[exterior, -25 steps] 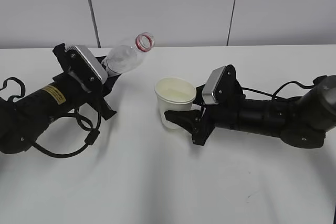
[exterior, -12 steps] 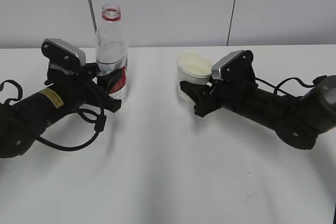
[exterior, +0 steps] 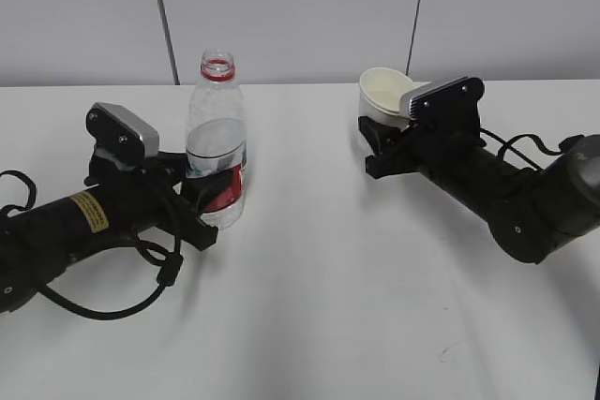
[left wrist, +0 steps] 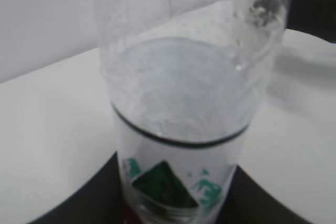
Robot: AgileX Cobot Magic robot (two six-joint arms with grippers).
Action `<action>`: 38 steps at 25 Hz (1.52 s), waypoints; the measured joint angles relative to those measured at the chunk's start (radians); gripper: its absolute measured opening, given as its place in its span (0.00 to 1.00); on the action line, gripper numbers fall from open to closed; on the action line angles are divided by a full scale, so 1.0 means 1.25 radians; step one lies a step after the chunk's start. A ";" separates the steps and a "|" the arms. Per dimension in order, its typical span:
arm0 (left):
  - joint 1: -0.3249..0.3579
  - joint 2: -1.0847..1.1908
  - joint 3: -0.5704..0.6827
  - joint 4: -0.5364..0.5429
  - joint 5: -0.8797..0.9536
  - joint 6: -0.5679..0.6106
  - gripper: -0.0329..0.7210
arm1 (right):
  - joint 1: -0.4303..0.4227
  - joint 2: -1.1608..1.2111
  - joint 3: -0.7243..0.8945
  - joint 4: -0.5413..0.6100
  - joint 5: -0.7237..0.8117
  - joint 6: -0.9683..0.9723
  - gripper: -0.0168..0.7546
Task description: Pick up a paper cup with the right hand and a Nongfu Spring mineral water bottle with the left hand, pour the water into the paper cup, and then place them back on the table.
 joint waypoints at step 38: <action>0.082 -0.132 0.186 0.004 -0.008 0.005 0.68 | 0.000 -0.022 0.244 0.179 -0.075 -0.012 0.81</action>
